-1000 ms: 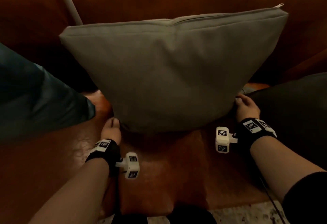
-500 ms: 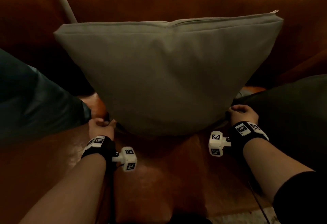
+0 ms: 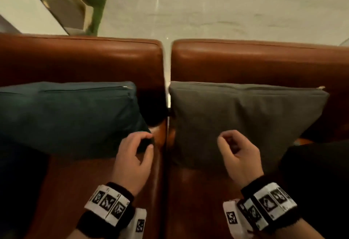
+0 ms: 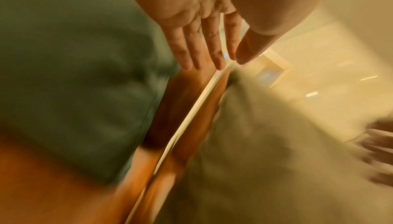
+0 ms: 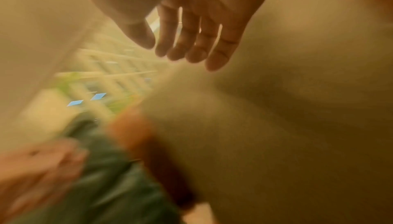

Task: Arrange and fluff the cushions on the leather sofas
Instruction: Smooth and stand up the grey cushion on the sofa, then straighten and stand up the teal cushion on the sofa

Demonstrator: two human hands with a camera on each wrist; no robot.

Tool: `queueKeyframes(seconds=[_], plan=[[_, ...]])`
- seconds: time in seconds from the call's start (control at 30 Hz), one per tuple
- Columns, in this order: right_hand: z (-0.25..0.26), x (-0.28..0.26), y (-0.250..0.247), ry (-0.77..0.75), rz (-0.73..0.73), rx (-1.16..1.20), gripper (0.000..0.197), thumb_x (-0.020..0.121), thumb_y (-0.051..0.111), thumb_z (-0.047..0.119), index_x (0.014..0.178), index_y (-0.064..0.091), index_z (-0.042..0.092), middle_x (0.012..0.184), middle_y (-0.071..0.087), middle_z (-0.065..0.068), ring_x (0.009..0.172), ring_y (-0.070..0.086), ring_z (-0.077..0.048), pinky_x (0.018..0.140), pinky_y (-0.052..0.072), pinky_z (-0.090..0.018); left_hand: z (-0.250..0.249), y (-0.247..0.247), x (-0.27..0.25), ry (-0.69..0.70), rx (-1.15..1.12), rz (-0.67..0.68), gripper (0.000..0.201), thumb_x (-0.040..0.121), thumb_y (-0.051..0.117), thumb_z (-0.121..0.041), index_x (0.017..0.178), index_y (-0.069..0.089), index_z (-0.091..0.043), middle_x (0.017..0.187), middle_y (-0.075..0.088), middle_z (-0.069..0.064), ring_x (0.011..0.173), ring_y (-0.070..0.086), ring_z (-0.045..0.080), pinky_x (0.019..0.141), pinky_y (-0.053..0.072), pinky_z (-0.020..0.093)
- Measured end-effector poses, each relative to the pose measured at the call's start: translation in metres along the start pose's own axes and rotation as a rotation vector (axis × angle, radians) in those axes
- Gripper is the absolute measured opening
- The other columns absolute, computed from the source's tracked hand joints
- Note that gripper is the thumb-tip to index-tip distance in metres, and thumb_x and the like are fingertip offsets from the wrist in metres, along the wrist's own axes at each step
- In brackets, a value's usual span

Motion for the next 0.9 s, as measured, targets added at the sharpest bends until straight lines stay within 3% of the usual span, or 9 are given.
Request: queueKeyframes(seconds=[0.07,0.13,0.23,0.33,0.43,0.63,0.77,0.83,0.9], plan=[[0.067,0.002,0.047,-0.184,0.083,0.01,0.009,0.088,0.062,0.021,0.09,0.065,0.029,0.087,0.065,0.014,0.084,0.062,-0.006,0.075,0.048,-0.016,0.0,-0.049,0.012,0.107,0.042,-0.077,0.027,0.088,0.054,-0.025,0.114,0.058,-0.024,0.126,0.054,-0.009,0.123,0.045,0.009,0.108,0.028,0.018],[0.129,0.004,0.101,-0.354,0.106,-0.005,0.016,0.089,0.058,0.023,0.101,0.067,0.022,0.103,0.064,0.009,0.101,0.06,-0.007,0.089,0.047,-0.021,0.03,-0.094,0.029,0.118,0.141,-0.128,0.037,0.089,0.053,-0.024,0.127,0.054,-0.023,0.142,0.046,-0.005,0.137,0.034,0.017,0.117,0.02,0.032],[0.196,0.013,0.194,-0.494,0.181,-0.138,0.036,0.091,0.052,0.028,0.125,0.06,0.022,0.13,0.057,0.003,0.127,0.048,-0.013,0.111,0.034,-0.029,0.094,-0.14,0.063,0.057,0.394,0.004,0.052,0.095,0.035,-0.038,0.146,0.031,-0.033,0.158,0.025,-0.01,0.148,0.018,0.017,0.12,0.005,0.05],[0.208,0.044,0.27,-0.529,0.224,-0.552,0.055,0.096,0.041,0.043,0.148,0.033,0.027,0.154,0.036,0.003,0.146,0.024,-0.016,0.121,0.006,-0.044,0.148,-0.171,0.096,0.194,0.72,0.165,0.056,0.097,0.023,-0.046,0.152,0.013,-0.037,0.161,0.013,-0.015,0.149,0.012,0.018,0.118,0.003,0.055],[0.196,0.072,0.283,-0.476,0.184,-0.746,0.061,0.097,0.028,0.053,0.152,0.022,0.027,0.158,0.026,0.004,0.147,0.018,-0.015,0.121,0.002,-0.04,0.196,-0.218,0.138,0.135,0.722,0.132,0.059,0.096,0.019,-0.052,0.152,0.017,-0.033,0.161,0.019,-0.008,0.149,0.014,0.022,0.12,0.005,0.044],[0.191,0.09,0.248,-0.347,0.078,-0.803,0.054,0.096,0.033,0.055,0.142,0.04,0.029,0.136,0.04,-0.003,0.13,0.031,-0.026,0.115,0.015,-0.043,0.227,-0.261,0.167,0.135,0.706,0.06,0.052,0.096,0.027,-0.05,0.142,0.041,-0.03,0.139,0.05,0.0,0.129,0.042,0.025,0.106,0.026,0.044],[0.19,0.093,0.242,-0.371,0.09,-0.631,0.03,0.094,0.053,0.042,0.111,0.065,0.02,0.119,0.062,-0.005,0.122,0.05,-0.025,0.116,0.023,-0.042,0.22,-0.26,0.168,0.178,0.69,0.071,0.03,0.094,0.044,-0.041,0.116,0.057,-0.026,0.134,0.053,-0.002,0.132,0.041,0.023,0.114,0.016,0.046],[0.189,0.083,0.236,-0.338,0.102,-0.564,0.023,0.094,0.054,0.039,0.102,0.067,0.021,0.092,0.069,-0.003,0.093,0.063,-0.025,0.087,0.044,-0.034,0.21,-0.261,0.163,0.152,0.61,0.078,0.011,0.093,0.05,-0.032,0.099,0.054,-0.023,0.107,0.064,0.0,0.117,0.054,0.024,0.118,0.012,0.046],[0.189,0.072,0.221,-0.324,0.097,-0.511,0.019,0.095,0.055,0.035,0.1,0.067,0.021,0.082,0.067,-0.001,0.078,0.062,-0.023,0.068,0.045,-0.031,0.195,-0.265,0.156,0.143,0.567,0.059,0.006,0.093,0.051,-0.029,0.09,0.048,-0.024,0.079,0.056,-0.003,0.095,0.059,0.026,0.116,0.019,0.044]])
Point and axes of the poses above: each hand's wrist, its own x-axis towards the middle knuckle, its own y-axis out of the palm, z = x × y, the point moved 4 cm from there along x, towards the middle knuckle
